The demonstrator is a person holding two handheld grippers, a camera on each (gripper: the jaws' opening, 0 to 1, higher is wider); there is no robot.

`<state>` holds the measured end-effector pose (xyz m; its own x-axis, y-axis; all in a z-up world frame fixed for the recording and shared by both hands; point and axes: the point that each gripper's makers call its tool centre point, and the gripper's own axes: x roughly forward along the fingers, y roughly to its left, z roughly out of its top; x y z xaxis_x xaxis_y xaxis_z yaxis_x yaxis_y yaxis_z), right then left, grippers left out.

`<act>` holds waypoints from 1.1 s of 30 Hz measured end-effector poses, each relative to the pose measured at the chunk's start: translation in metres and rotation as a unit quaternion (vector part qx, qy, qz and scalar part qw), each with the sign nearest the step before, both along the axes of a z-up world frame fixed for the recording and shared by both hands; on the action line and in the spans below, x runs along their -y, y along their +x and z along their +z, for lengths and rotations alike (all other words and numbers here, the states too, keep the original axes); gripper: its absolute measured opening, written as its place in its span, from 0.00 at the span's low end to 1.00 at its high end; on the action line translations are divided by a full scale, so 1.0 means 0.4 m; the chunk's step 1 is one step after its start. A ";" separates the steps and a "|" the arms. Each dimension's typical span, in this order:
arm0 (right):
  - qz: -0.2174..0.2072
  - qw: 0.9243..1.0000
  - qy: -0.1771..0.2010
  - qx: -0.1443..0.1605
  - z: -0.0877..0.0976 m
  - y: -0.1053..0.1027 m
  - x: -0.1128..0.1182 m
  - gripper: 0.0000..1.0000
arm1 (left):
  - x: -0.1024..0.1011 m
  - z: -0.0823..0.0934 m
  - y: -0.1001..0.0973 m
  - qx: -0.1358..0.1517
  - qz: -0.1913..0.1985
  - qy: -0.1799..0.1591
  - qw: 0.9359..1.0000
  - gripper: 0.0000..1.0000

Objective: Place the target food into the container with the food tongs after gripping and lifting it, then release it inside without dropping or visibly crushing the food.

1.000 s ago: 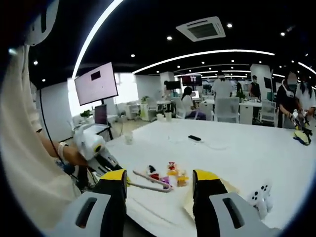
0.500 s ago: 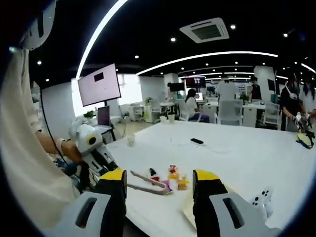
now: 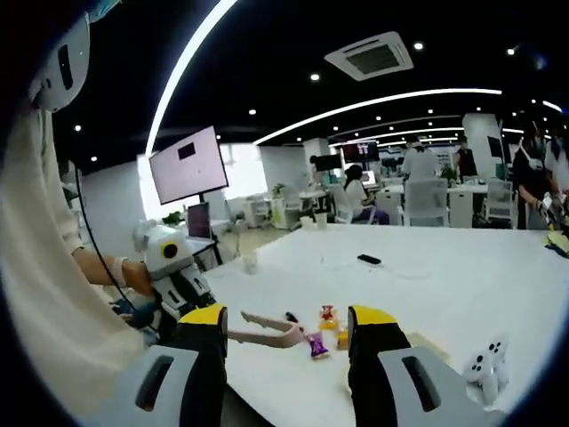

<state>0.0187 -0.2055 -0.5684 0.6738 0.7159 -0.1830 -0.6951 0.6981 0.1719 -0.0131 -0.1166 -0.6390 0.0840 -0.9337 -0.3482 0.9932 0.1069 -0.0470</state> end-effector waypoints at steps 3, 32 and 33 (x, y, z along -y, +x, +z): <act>0.016 1.000 0.006 -0.001 0.003 -0.012 -0.012 0.56 | -0.004 0.014 -0.004 -0.005 0.000 -0.013 1.000 0.00; 0.182 0.983 0.002 -0.003 0.014 -0.114 -0.126 0.54 | 0.032 0.147 -0.084 0.015 -0.102 -0.032 0.994 0.00; 0.183 0.983 0.002 -0.002 0.015 -0.115 -0.126 0.54 | 0.032 0.149 -0.084 0.013 -0.101 -0.034 0.994 0.00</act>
